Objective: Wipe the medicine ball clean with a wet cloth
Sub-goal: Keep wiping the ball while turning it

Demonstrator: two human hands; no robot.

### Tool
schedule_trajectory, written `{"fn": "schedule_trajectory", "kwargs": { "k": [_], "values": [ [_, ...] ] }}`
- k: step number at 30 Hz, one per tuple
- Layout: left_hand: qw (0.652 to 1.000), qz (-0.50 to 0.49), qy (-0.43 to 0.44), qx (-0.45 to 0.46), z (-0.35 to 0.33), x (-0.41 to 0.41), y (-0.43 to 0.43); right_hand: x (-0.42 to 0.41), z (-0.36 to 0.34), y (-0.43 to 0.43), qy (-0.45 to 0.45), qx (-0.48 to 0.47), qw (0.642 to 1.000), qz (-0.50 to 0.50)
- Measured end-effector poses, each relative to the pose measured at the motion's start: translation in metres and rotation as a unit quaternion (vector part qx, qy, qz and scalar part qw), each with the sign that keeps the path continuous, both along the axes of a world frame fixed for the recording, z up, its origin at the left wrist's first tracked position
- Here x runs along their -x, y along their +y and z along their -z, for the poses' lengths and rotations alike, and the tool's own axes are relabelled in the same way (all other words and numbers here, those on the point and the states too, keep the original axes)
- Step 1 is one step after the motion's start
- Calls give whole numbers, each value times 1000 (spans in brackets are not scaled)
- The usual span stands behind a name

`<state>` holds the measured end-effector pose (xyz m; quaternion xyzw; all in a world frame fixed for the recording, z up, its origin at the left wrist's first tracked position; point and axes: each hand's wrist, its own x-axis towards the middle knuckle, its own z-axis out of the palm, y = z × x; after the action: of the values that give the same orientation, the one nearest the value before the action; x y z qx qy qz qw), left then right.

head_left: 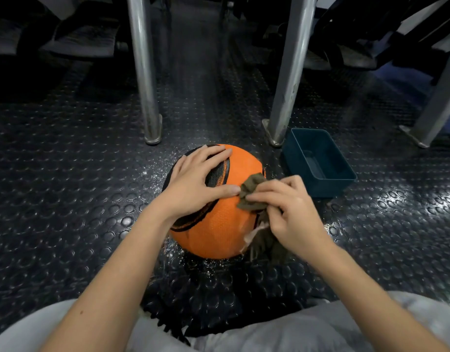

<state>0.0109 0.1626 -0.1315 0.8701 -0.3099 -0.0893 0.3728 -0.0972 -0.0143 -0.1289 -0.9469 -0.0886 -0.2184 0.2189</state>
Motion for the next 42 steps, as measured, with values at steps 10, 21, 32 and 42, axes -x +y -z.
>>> {"fn": "schedule_trajectory", "kwargs": {
  "k": [10,21,32,42],
  "values": [
    [999,-16,24,19,-6,6,1,-31,-11,-1,27,-17,998,48],
    [1000,19,13,-14,-3,6,-1,-79,-23,-32,123,-63,988,69],
    [1000,9,2,-7,-4,7,-3,-53,-13,-13,38,-15,999,31],
    [1000,-5,-10,0,1,6,-7,-23,-14,21,-15,-2,1000,1]
  ]
}}
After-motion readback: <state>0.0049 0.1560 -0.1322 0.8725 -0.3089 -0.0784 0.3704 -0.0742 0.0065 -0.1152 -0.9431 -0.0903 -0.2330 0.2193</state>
